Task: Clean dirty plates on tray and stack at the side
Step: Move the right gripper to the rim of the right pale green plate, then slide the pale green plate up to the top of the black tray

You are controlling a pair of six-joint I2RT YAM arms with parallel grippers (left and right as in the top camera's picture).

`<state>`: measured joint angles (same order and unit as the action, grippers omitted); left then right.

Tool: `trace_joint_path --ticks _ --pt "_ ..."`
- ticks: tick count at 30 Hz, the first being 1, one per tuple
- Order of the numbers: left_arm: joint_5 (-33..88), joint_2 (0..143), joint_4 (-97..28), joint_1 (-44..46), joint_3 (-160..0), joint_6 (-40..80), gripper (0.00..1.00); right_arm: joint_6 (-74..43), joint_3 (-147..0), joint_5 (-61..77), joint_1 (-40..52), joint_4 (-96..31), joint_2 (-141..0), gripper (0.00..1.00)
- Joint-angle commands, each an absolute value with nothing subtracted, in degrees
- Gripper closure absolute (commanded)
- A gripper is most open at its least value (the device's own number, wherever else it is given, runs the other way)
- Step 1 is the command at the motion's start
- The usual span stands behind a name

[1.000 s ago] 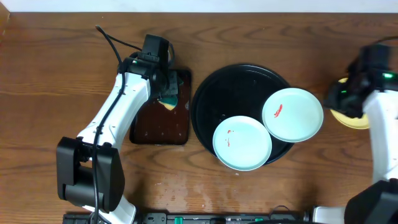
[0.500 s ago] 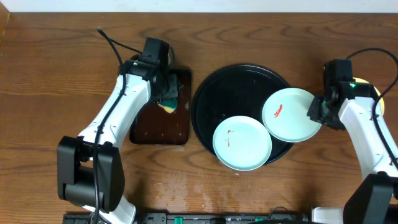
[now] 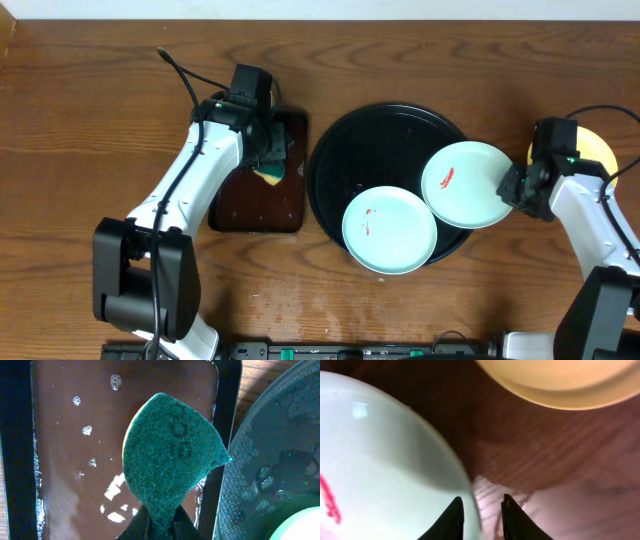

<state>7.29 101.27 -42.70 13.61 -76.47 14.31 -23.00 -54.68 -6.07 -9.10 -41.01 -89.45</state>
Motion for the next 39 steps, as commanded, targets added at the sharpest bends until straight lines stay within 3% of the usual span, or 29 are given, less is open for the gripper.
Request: trace_joint_path --ticks 1,11,16,29,39 --pt "6.81 101.91 -42.30 13.52 -76.27 13.43 0.91 -21.80 -53.98 -3.77 -9.43 -40.25 -89.60 0.76" --pt "6.81 101.91 -42.00 13.52 -76.27 13.43 0.91 -21.80 -52.93 -3.81 -9.43 -40.64 -89.60 0.82" --pt "6.81 101.91 -41.69 13.52 -76.27 13.43 0.91 -21.78 -52.42 -3.81 -9.43 -40.03 -89.60 0.99" --pt "6.81 101.91 -41.45 13.52 -76.27 13.43 0.91 -21.37 -55.94 1.21 -9.43 -30.30 -89.47 0.99" --pt "6.81 101.91 -40.82 13.56 -76.27 13.41 0.91 -10.02 -55.92 9.30 -3.81 -17.74 -90.89 0.99"
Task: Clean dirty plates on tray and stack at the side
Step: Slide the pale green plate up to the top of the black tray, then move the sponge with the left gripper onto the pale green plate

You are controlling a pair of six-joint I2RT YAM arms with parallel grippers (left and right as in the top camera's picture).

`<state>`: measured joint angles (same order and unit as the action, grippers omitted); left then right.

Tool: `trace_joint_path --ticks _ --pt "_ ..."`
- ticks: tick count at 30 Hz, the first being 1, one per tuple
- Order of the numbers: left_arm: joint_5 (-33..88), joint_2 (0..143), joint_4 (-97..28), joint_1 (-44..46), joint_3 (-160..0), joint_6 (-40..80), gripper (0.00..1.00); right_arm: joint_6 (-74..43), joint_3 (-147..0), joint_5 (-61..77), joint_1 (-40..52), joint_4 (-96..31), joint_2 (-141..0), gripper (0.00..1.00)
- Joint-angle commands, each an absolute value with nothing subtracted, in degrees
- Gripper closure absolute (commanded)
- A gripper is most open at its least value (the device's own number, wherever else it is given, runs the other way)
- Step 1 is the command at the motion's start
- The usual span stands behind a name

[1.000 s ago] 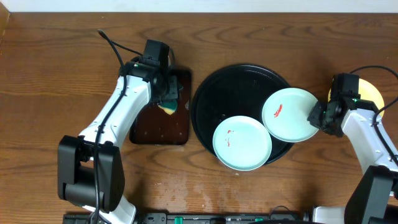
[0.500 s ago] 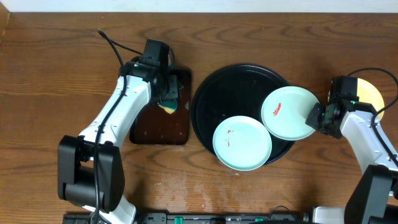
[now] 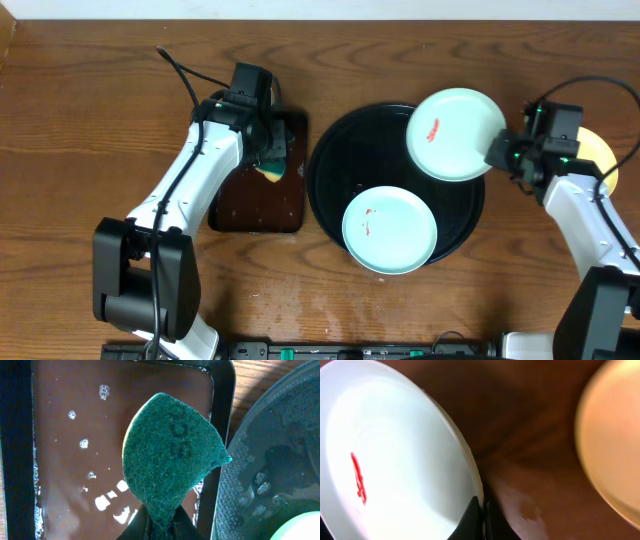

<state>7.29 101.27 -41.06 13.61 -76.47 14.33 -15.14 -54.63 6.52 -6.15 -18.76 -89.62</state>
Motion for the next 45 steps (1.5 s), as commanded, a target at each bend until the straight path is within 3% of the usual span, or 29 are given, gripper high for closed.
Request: trace_joint_path --ticks 1,11,45 --pt "6.81 101.91 -40.66 13.56 -76.27 13.41 0.91 -9.26 -55.92 9.28 -2.87 -16.82 -91.57 0.99" --pt "6.81 101.91 -40.62 13.56 -76.27 13.41 0.91 -5.50 -55.92 8.40 1.50 -8.95 -99.57 0.99" --pt "3.51 101.78 -32.73 13.74 -81.12 13.39 0.93 -3.95 -55.92 6.90 1.50 -9.61 -102.24 0.99"
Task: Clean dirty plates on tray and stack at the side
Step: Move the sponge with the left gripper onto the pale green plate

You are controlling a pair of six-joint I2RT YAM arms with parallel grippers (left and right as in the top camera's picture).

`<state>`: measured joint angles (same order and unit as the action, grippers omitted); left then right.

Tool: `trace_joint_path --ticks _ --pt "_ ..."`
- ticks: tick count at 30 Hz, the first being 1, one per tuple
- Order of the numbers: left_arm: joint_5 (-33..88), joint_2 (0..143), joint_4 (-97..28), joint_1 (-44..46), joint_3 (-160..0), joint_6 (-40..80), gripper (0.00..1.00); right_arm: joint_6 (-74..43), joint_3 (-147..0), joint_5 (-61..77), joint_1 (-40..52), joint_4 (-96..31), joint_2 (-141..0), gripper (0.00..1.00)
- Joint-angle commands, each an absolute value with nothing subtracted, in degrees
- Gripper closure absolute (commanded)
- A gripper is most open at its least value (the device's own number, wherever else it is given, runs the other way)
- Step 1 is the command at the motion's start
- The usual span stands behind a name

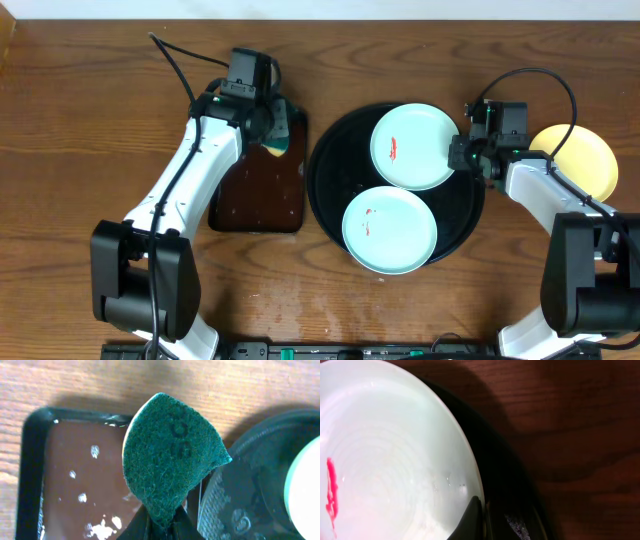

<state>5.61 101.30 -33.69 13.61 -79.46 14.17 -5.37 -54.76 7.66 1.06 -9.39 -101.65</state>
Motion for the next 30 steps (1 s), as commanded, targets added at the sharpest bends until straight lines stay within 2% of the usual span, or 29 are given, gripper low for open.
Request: trace_joint_path --ticks 1,14,30 --pt "3.14 101.78 -32.05 13.85 -81.14 13.37 0.93 -3.95 -55.92 6.90 1.50 -9.61 -102.24 0.99" --pt "0.32 101.80 -32.93 15.53 -85.01 15.79 0.93 -3.95 -55.92 6.90 1.50 -9.65 -102.24 0.99" --pt "0.36 102.72 -25.91 28.32 -85.62 15.77 0.93 -3.99 -55.35 6.94 1.61 -9.69 -102.35 0.99"
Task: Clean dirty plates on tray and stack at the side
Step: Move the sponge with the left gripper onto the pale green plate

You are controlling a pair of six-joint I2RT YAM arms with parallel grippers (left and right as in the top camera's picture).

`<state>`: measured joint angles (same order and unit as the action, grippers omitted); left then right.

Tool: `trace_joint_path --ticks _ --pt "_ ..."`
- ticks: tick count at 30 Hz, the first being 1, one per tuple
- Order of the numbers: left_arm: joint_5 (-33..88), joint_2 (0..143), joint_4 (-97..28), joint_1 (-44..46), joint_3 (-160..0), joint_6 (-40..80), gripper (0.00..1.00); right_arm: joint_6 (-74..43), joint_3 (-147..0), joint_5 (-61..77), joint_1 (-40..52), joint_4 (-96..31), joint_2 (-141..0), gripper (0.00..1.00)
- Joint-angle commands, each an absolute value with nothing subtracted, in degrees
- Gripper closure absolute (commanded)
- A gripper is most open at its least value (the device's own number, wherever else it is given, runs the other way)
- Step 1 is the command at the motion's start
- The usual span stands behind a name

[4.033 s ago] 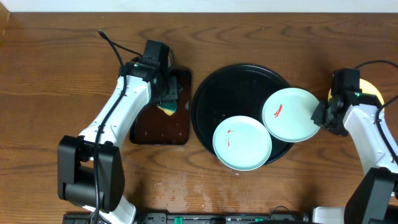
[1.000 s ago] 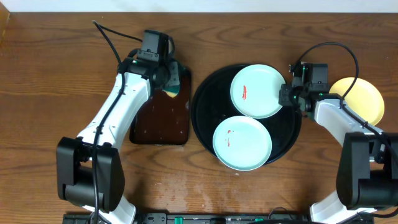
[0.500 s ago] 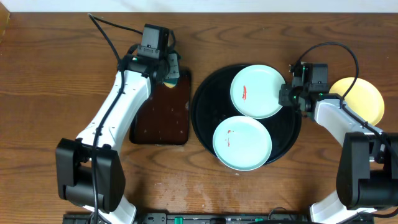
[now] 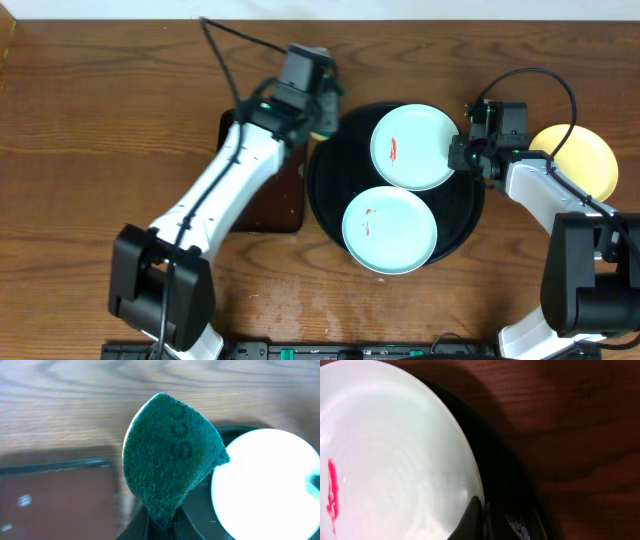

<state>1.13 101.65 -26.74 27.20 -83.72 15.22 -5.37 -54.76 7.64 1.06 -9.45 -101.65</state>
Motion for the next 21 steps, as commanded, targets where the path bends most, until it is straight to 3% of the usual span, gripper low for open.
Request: trace_joint_path --ticks 1,5,8,11,15,21 --pt "0.36 102.78 -25.54 28.73 -85.62 15.77 0.93 -3.99 -55.33 6.96 1.61 -9.72 -102.35 0.99" --pt "0.38 102.80 -25.10 29.63 -85.62 15.79 0.93 -3.99 -55.29 6.94 1.61 -9.85 -102.35 0.98" --pt "0.40 102.80 -25.17 30.00 -85.62 16.32 0.93 -3.99 -55.29 6.94 1.61 -9.85 -102.35 0.93" --pt "0.38 102.83 -25.08 30.59 -85.60 16.86 0.93 -4.12 -55.29 6.94 1.61 -9.82 -102.35 0.70" --pt "0.38 103.00 -23.94 31.11 -85.60 16.88 0.93 -4.19 -55.29 6.90 1.58 -9.26 -102.35 0.62" --pt "0.38 104.27 -20.82 32.10 -85.60 17.43 0.93 -4.19 -55.29 6.87 1.56 -7.86 -102.35 0.58"
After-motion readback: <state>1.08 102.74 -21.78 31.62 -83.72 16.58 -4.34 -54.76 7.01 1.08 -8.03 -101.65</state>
